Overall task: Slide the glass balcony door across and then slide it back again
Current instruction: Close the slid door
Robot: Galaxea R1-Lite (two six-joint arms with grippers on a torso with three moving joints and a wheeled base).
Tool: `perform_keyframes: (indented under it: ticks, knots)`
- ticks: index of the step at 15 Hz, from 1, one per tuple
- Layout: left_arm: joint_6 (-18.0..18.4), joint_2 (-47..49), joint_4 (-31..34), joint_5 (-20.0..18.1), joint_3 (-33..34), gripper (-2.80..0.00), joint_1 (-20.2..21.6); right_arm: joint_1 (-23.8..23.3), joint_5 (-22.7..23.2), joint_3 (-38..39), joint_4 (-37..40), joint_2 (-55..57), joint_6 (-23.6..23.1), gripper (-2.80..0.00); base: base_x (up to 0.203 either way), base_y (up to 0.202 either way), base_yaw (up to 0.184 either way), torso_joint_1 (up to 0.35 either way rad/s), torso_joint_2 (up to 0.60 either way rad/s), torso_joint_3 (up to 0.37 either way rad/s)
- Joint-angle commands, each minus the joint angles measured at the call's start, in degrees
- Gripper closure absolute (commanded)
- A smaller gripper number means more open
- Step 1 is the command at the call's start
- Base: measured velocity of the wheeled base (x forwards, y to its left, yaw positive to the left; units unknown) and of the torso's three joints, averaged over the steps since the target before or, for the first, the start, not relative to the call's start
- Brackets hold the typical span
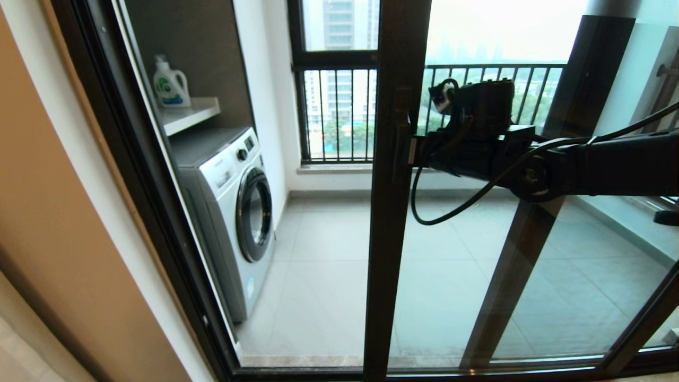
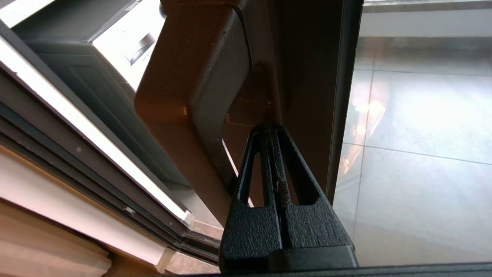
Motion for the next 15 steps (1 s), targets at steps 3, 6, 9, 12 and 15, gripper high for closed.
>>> perform_keyframes:
  ticks: [3,6,9,12,15]
  knots:
    - [0.03,0.09,0.00,-0.01,0.00,0.00,0.03,2.44,-0.92,-3.77,0.11,3.46,-0.29,0.00,0.000,0.000,0.000,0.000,0.00,0.000]
    - [0.03,0.09,0.00,-0.01,0.00,0.00,0.03,4.89,-1.00,-5.73,0.26,4.72,-0.30,0.00,0.000,0.000,0.000,0.000,0.00,0.000]
    - [0.03,0.09,0.00,-0.01,0.00,0.00,0.02,6.05,-1.00,-6.92,0.30,5.73,-0.30,0.00,0.000,0.000,0.000,0.000,0.00,0.000]
    - [0.03,0.09,0.03,-0.01,0.00,0.00,0.01,6.23,-1.25,-6.92,0.30,5.71,-0.30,0.00,0.000,0.000,0.000,0.000,0.00,0.000]
    - [0.03,0.09,0.00,-0.01,0.00,0.00,0.03,5.79,-4.53,-6.41,0.30,4.14,-0.30,0.00,0.000,0.000,0.000,0.000,0.00,0.000]
